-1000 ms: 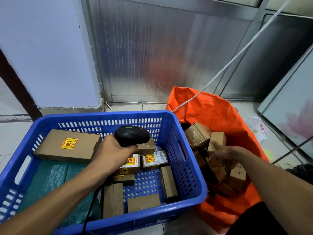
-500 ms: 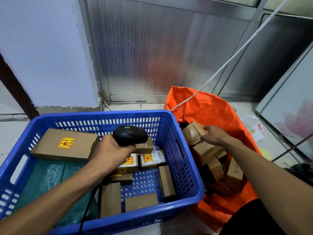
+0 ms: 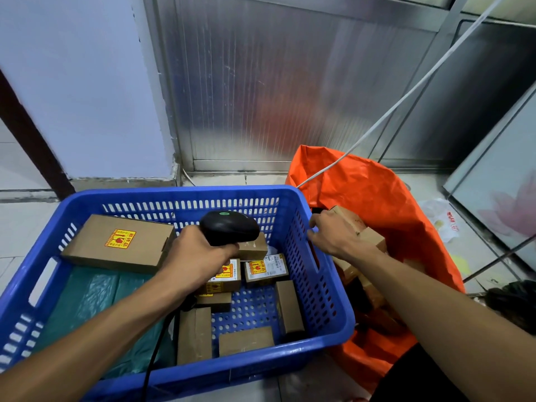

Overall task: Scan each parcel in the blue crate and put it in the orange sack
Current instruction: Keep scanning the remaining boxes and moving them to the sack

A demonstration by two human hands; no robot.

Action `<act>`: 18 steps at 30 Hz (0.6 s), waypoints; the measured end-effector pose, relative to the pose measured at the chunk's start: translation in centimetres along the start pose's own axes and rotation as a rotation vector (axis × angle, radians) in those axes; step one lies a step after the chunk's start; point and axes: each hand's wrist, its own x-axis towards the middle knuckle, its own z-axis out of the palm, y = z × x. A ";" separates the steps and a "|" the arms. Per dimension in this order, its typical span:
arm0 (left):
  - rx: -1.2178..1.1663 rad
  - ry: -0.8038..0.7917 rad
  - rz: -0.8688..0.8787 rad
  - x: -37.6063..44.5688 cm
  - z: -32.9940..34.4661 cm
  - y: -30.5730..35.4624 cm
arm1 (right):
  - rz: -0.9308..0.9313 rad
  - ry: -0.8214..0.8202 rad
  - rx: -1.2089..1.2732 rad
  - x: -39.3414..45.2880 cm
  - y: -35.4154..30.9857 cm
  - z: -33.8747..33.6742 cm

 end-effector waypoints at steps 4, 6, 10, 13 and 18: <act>-0.017 -0.008 0.005 -0.1 -0.2 0.1 | -0.074 -0.074 0.047 0.2 -1.2 2.1; -0.022 -0.011 0.011 0.0 -0.3 0.1 | -0.066 -0.148 0.080 0.2 -1.6 3.6; -0.033 -0.012 0.030 0.0 -0.4 0.1 | -0.008 -0.276 0.121 0.0 -2.0 6.8; -0.043 -0.017 0.037 0.1 -0.5 0.1 | 0.055 -0.324 0.126 -0.6 -2.6 9.4; -0.048 -0.013 0.040 0.2 -0.7 0.1 | 0.241 -0.465 0.127 -1.8 -3.6 13.0</act>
